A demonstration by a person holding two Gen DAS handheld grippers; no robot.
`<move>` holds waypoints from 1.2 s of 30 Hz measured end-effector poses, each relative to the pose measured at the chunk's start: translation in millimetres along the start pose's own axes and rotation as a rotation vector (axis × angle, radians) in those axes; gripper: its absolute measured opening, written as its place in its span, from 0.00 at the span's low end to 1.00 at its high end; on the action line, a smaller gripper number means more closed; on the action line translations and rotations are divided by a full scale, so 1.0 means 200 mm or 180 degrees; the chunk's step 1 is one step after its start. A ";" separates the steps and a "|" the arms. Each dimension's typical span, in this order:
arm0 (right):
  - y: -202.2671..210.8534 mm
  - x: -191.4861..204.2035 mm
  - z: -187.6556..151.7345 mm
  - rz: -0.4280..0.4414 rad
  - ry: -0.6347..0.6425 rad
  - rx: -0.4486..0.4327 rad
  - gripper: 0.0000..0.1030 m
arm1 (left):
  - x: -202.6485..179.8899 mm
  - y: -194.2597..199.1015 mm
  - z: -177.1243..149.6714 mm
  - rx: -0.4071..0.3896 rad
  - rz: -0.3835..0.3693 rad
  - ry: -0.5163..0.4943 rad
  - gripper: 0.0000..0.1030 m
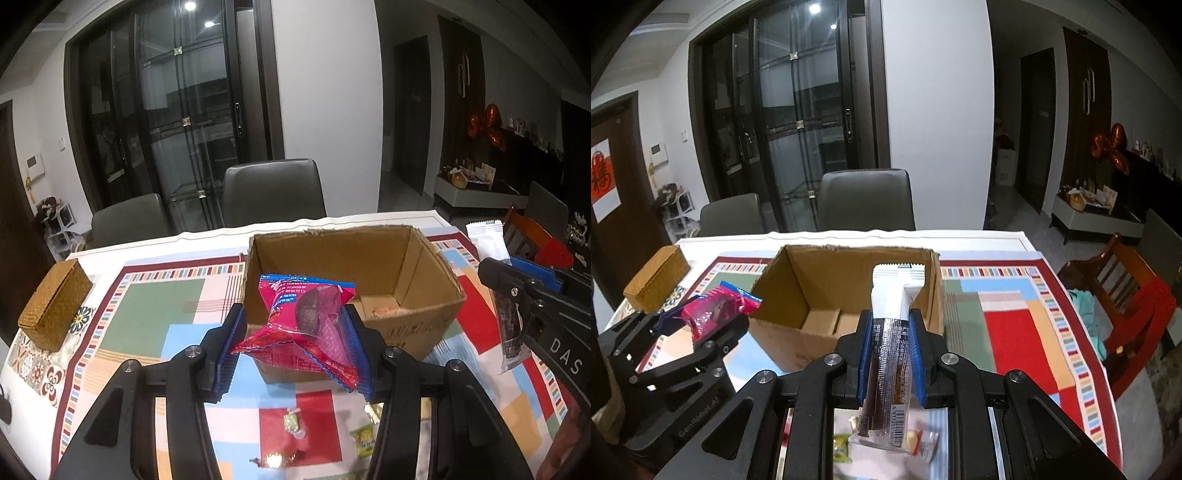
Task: Organize snacks
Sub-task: 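Lift the tube snack and pink bag over the cardboard box with both tools, then open both tools to drop the snacks into the cardboard box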
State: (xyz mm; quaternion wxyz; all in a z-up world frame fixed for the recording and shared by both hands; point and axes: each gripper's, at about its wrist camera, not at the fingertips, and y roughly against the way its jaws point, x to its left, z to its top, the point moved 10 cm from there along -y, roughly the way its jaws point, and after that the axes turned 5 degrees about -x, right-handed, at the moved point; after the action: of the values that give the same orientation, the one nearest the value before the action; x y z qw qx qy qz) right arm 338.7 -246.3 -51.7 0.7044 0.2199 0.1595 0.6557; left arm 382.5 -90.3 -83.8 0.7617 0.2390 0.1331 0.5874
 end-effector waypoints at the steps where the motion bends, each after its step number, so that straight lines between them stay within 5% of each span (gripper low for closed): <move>1: -0.01 0.00 0.02 0.0001 0.0003 -0.0009 0.20 | 0.00 -0.01 0.01 -0.0007 0.0002 0.0004 0.50; 36: -0.34 0.08 0.23 0.0167 0.0088 0.0038 0.20 | 0.08 -0.32 0.22 -0.0064 0.0019 0.0005 0.50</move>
State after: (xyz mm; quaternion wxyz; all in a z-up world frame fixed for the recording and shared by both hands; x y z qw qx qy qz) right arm 422.7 -238.5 -46.9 0.6833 0.2191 0.1673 0.6761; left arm 461.4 -97.3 -78.3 0.7622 0.2313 0.1271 0.5912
